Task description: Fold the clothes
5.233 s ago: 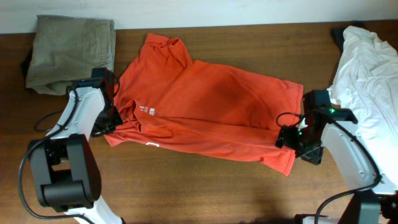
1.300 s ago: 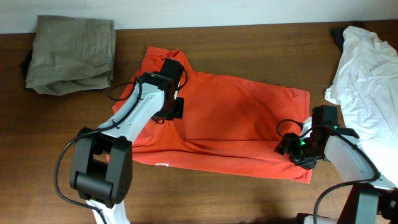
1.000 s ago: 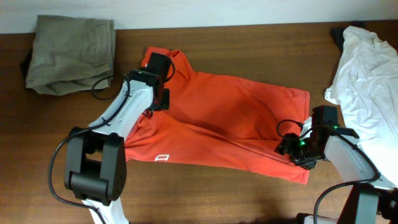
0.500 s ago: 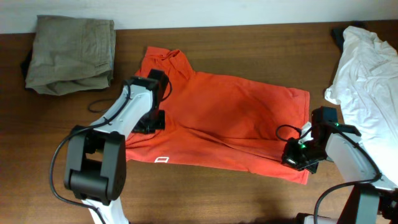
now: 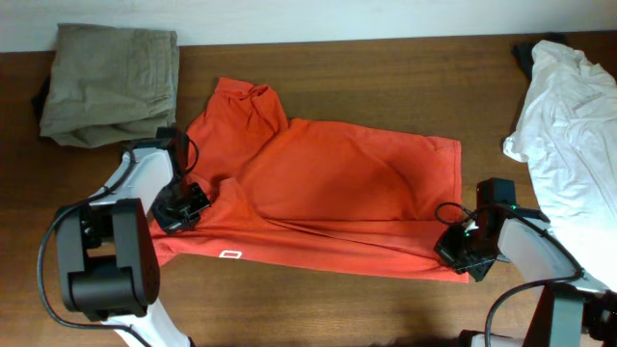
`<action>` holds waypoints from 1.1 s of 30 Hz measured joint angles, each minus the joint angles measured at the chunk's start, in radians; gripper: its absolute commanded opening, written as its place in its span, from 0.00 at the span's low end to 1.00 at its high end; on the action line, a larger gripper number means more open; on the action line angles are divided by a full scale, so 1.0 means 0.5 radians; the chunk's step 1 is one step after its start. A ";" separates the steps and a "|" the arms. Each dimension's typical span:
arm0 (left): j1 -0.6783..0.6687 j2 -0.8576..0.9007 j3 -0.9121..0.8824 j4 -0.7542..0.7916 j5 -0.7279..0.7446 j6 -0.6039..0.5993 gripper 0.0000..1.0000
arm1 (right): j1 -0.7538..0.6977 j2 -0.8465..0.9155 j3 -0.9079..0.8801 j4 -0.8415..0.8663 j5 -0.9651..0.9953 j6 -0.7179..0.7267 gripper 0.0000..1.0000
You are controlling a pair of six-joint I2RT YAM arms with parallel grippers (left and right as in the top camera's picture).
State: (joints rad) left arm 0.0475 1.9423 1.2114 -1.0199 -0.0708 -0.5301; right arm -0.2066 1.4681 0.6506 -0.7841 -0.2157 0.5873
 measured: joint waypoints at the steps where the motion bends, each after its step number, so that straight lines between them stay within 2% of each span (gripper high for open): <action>1: 0.002 -0.017 -0.014 -0.003 -0.018 -0.054 0.01 | 0.003 0.000 0.050 -0.069 0.096 0.035 0.04; 3: 0.027 -0.157 -0.071 -0.012 -0.098 -0.102 0.01 | 0.002 0.010 0.295 -0.344 0.301 0.060 0.04; 4: 0.034 -0.259 -0.074 -0.002 -0.117 -0.111 0.30 | 0.002 0.021 0.515 -0.571 0.452 0.073 0.40; 5: 0.040 -0.455 -0.069 0.046 -0.137 -0.118 0.76 | 0.002 0.020 0.753 -0.720 0.577 0.070 0.76; 6: 0.039 -0.616 -0.060 0.161 -0.134 -0.108 0.97 | 0.000 0.017 0.988 -0.856 0.639 -0.017 1.00; 7: 0.039 -0.780 -0.037 0.309 -0.121 -0.092 0.97 | 0.000 0.008 1.192 -0.848 0.642 -0.119 0.99; 9: 0.037 -0.948 -0.008 0.752 0.074 0.061 0.98 | 0.000 0.004 1.331 -0.794 0.515 -0.295 0.98; 11: -0.025 -0.928 -0.008 1.123 0.266 0.204 0.99 | 0.000 0.008 1.338 -0.737 0.284 -0.462 0.99; 13: -0.181 -0.770 0.085 1.280 0.381 0.332 0.99 | 0.000 0.021 1.337 -0.762 0.123 -0.549 0.99; 14: -0.225 -0.651 0.162 1.265 0.404 0.369 0.99 | 0.000 0.039 1.338 -0.790 0.086 -0.565 0.99; 15: -0.265 -0.378 0.423 1.275 0.420 0.440 0.99 | 0.000 0.077 1.338 -0.814 0.059 -0.580 0.99; 16: -0.282 -0.204 0.616 1.180 0.426 0.469 0.95 | 0.000 0.114 1.339 -0.855 0.050 -0.597 0.99; 18: -0.327 0.362 1.263 0.890 0.436 0.524 0.94 | 0.000 0.172 1.339 -0.911 0.032 -0.634 0.99; 19: -0.331 0.525 1.450 0.766 0.431 0.506 0.94 | 0.000 0.188 1.339 -0.909 0.028 -0.655 0.99; 20: -0.332 0.722 1.691 0.679 0.413 0.462 0.89 | 0.000 0.208 1.339 -0.919 0.027 -0.669 0.99; 21: -0.332 0.843 1.807 0.647 0.389 0.425 0.79 | 0.000 0.215 1.339 -0.919 0.027 -0.674 0.99; 22: -0.332 0.883 1.834 0.629 0.362 0.404 0.76 | 0.000 0.216 1.339 -0.930 0.027 -0.704 0.99; 24: -0.332 0.930 1.852 0.594 0.256 0.295 0.77 | 0.000 0.216 1.339 -0.931 0.027 -0.755 0.99; 27: -0.332 0.951 1.864 0.504 0.221 -0.019 0.78 | 0.000 0.216 1.339 -0.930 0.027 -0.771 0.99; 28: -0.332 0.961 1.864 0.503 0.222 -0.120 0.84 | 0.000 0.216 1.339 -0.930 0.027 -0.773 0.99; 29: -0.332 0.976 1.864 0.507 0.232 -0.221 0.84 | 0.000 0.217 1.339 -0.930 0.027 -0.774 0.99; 31: -0.330 1.042 1.871 0.597 0.292 -0.359 0.84 | 0.000 0.217 1.339 -0.943 0.027 -0.783 0.99; 33: -0.328 1.118 1.871 0.703 0.333 -0.395 0.84 | 0.000 0.217 1.339 -0.987 0.027 -0.815 0.99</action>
State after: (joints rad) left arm -0.1165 2.5015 2.1468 -0.6682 0.0956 -0.7277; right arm -0.2066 1.5764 1.3201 -1.2778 -0.2020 0.1799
